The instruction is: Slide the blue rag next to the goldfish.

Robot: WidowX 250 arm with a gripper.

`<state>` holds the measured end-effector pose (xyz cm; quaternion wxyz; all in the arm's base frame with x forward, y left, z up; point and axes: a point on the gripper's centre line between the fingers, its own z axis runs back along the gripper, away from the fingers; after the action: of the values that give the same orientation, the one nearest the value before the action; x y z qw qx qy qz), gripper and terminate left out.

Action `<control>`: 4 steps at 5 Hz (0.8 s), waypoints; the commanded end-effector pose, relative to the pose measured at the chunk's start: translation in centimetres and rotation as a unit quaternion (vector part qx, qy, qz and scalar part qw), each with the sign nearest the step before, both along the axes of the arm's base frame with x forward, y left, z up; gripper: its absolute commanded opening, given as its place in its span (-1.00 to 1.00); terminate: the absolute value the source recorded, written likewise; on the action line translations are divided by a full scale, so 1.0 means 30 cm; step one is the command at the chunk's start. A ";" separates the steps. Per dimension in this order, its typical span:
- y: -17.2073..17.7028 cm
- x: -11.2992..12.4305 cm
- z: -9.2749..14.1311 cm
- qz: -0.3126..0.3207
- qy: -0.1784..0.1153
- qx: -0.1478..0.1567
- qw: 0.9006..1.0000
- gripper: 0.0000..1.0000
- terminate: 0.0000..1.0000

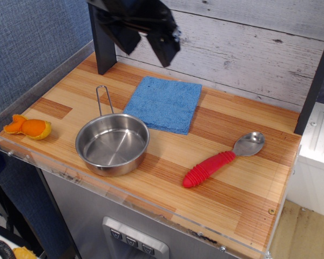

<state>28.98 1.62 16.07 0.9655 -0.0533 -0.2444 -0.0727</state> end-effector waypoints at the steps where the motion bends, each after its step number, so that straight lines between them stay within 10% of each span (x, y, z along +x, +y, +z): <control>1: 0.007 0.127 -0.015 0.018 -0.009 0.020 1.000 1.00 -1.00; 4: 0.060 0.225 -0.188 0.053 0.037 0.059 0.996 1.00 -1.00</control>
<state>35.38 2.86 8.91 0.9826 0.0074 -0.1823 -0.0353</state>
